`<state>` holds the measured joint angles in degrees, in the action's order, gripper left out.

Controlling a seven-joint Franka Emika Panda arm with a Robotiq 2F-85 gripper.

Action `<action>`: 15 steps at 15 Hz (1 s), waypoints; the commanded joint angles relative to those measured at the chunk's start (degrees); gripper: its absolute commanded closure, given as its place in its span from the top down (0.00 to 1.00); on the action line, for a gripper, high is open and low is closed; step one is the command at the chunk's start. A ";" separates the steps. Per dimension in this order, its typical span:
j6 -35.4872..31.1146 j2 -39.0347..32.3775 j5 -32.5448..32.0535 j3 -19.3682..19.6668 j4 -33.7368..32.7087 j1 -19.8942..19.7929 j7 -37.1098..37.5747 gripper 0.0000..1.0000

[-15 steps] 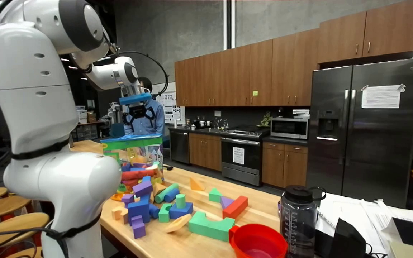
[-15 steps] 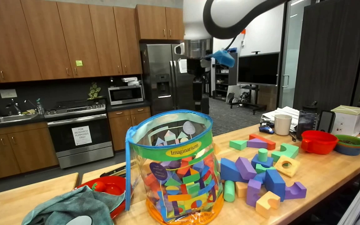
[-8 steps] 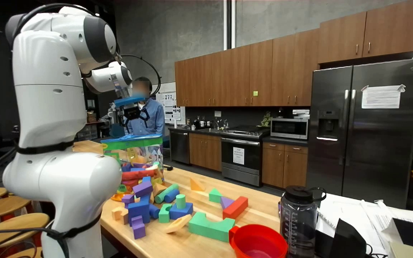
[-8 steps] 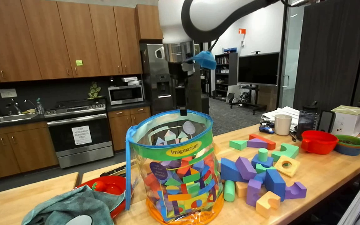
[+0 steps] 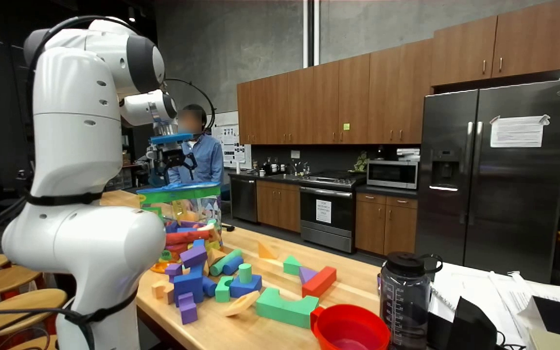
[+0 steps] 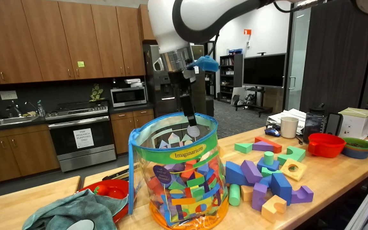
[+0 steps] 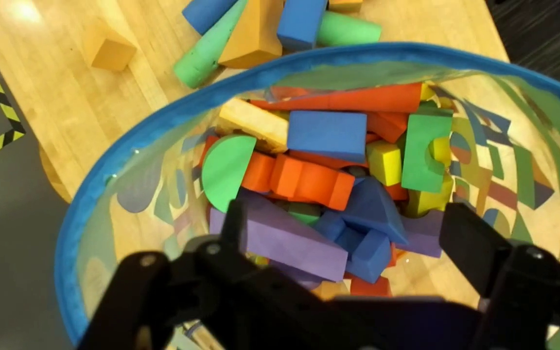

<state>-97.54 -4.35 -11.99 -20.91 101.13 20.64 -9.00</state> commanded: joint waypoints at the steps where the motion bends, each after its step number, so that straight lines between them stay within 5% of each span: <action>1: 5.01 -1.37 0.22 -0.29 -2.14 0.70 -2.95 1.00; 15: -7.81 -3.84 1.33 -1.86 -0.60 2.95 -3.45 1.00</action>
<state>-102.90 -6.92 -9.82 -23.19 100.74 23.51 -13.26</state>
